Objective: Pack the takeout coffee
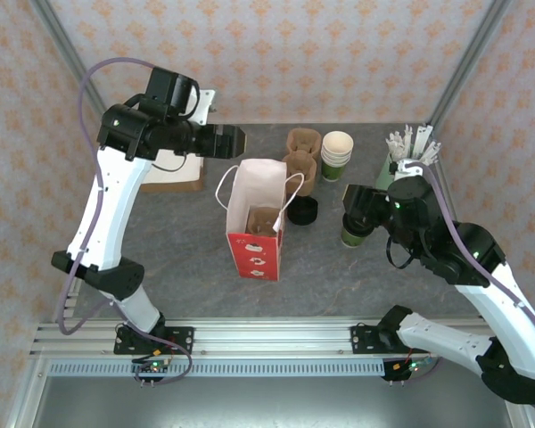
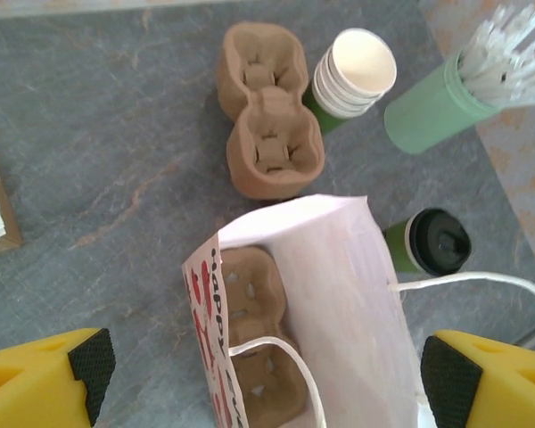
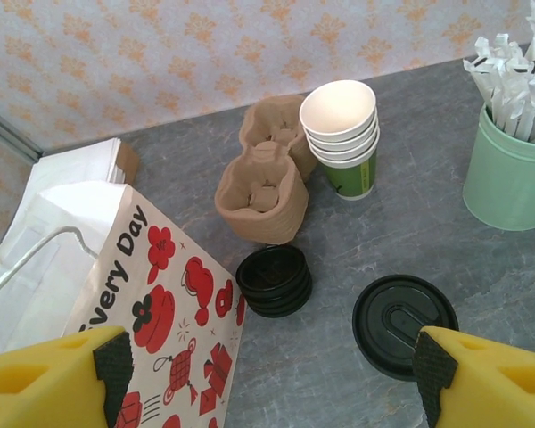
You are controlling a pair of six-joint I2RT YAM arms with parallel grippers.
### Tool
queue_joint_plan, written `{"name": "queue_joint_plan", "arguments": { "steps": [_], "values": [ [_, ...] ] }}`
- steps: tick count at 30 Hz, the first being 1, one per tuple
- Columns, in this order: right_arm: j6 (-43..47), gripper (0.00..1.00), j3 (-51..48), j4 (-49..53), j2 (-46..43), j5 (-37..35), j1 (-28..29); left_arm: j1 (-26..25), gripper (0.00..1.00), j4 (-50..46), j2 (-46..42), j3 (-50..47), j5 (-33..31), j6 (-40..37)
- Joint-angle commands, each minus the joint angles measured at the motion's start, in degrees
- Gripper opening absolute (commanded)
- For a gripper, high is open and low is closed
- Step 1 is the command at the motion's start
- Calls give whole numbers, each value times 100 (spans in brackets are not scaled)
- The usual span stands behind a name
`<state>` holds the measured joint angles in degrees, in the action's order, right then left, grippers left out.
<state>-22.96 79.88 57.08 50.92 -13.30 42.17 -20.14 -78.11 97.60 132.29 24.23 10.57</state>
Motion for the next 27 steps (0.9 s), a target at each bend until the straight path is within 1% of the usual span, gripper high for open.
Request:
{"name": "queue_joint_plan", "arguments": {
  "steps": [1, 6, 10, 16, 17, 20, 24, 25, 27],
  "values": [
    [-39, 83, -106, 6, -12, -260, -23, -48, 91, -490, 132, 183, 310, -323],
    [8, 84, -124, -21, 14, -364, -23, -224, 91, -602, 470, 193, 261, -355],
    [27, 84, -130, -30, 24, -392, -26, -304, 90, -664, 776, 218, -216, -278],
    [-3, 84, -106, 78, 33, -393, -25, -302, 84, -469, 1142, 313, -473, -53],
    [-27, 83, -105, 135, 32, -408, -22, -305, 83, -482, 1377, 367, -550, -38],
    [-59, 83, -87, 222, 32, -436, -24, -306, 76, -565, 1619, 519, -690, -21],
    [-47, 83, -70, 299, 34, -506, -25, -300, 64, -665, 1827, 656, -645, -42],
    [-40, 83, -63, 304, 28, -524, -25, -303, 63, -677, 1845, 675, -669, -33],
    [-32, 83, -75, 313, 32, -536, -25, -299, 52, -689, 1876, 684, -750, -48]
  ]
}}
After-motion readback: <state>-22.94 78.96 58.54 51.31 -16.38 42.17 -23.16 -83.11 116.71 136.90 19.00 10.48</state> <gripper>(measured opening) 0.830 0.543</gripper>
